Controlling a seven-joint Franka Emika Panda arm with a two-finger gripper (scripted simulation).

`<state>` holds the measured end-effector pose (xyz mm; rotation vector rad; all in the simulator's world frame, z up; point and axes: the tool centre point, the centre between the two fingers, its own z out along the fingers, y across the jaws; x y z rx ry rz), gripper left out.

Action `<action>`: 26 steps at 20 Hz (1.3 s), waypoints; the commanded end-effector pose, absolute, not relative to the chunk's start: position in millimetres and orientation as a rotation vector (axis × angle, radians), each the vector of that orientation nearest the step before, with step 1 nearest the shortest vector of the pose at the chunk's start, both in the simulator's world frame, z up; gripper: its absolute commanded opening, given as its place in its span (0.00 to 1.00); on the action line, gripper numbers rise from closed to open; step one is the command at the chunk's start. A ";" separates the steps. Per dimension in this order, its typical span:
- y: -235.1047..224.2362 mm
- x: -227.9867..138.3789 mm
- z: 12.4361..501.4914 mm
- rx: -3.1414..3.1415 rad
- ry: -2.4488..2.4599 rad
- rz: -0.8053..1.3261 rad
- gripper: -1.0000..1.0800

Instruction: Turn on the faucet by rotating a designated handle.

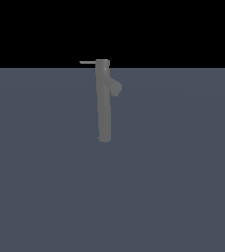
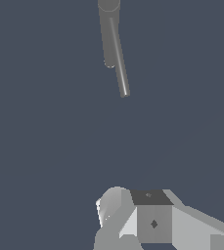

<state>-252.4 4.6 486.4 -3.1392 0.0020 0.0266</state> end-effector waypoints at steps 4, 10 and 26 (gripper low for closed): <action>5.9 -249.9 487.6 -3.142 0.001 0.018 0.00; 12.3 -240.2 493.1 -3.154 -0.001 -0.023 0.00; 16.7 -203.0 490.4 -3.157 -0.033 -0.020 0.00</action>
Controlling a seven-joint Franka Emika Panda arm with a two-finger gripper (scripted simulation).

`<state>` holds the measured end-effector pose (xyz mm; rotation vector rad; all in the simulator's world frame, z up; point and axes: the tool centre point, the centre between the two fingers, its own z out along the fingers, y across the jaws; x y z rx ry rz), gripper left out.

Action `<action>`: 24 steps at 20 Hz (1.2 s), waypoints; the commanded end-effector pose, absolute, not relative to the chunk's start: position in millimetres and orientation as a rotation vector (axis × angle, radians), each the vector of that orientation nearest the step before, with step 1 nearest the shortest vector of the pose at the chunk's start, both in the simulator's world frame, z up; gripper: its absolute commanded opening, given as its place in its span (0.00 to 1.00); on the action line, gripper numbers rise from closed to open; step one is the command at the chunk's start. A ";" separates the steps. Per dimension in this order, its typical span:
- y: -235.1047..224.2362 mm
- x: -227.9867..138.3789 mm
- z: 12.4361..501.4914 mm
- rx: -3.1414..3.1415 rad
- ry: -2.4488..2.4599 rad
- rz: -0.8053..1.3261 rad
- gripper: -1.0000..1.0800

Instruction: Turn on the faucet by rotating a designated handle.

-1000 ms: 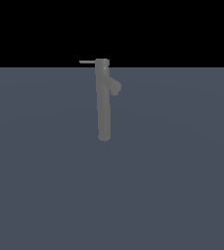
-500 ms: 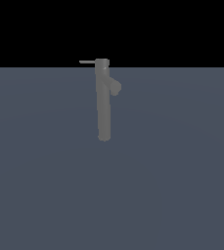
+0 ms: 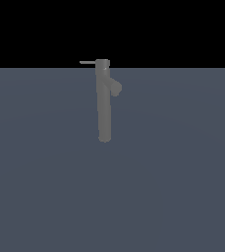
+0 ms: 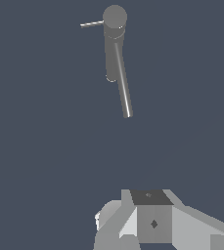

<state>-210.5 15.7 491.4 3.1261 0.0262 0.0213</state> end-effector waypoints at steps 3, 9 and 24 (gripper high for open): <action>19.3 -184.2 487.5 3.124 0.048 0.019 0.00; 26.8 -136.3 475.5 3.120 0.089 0.016 0.00; 52.6 -15.3 411.3 3.119 0.197 0.008 0.00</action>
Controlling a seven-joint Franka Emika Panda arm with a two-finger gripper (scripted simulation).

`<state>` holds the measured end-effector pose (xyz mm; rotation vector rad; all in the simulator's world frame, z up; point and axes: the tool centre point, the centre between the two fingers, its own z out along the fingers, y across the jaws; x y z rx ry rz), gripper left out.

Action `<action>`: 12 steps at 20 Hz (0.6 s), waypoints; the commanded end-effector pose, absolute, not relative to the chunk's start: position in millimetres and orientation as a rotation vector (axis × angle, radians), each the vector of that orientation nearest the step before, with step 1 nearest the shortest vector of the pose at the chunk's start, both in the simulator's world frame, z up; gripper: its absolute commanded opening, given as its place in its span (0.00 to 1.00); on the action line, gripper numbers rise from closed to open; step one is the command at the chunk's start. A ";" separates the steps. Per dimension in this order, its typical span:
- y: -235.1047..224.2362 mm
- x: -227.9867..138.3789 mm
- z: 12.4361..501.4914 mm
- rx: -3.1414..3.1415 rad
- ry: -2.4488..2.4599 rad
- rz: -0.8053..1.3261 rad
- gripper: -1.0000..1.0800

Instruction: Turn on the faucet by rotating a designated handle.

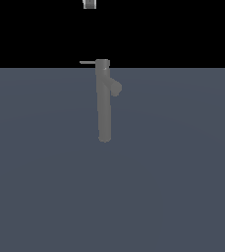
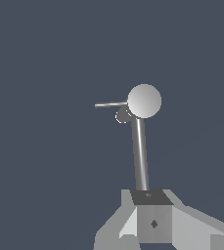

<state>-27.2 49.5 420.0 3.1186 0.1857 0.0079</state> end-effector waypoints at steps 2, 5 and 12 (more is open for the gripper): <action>56.5 -0.3 399.3 3.119 0.211 0.007 0.00; 62.8 21.4 379.7 3.121 0.232 0.005 0.00; 75.5 60.6 336.3 3.124 0.272 0.002 0.00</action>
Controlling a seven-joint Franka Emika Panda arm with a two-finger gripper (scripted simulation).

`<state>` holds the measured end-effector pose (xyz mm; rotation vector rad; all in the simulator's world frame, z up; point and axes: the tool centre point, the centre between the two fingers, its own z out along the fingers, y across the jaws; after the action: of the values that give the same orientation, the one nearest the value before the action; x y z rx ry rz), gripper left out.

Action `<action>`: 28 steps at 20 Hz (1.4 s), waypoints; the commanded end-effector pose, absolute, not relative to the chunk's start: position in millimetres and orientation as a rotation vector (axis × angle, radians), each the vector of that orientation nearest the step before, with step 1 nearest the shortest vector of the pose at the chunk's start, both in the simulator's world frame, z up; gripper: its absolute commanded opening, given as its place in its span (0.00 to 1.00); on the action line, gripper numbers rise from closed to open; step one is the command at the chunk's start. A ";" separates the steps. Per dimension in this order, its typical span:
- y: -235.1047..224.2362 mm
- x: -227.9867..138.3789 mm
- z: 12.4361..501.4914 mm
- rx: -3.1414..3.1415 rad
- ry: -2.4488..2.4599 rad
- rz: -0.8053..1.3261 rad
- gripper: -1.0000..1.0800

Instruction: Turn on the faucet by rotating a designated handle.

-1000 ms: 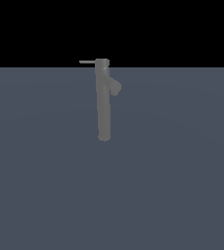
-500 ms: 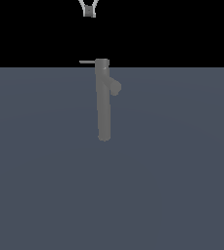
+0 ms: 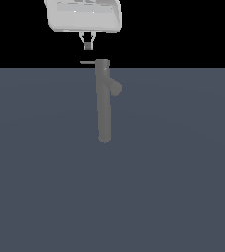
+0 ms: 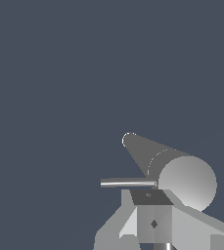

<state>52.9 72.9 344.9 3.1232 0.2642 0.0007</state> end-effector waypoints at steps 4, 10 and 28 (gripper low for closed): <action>80.5 74.3 318.2 3.126 0.287 0.001 0.00; 84.6 84.9 302.7 3.127 0.299 0.000 0.00; 87.8 56.1 300.3 3.127 0.300 -0.001 0.00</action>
<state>60.5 87.4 300.4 3.1272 0.3001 -0.0012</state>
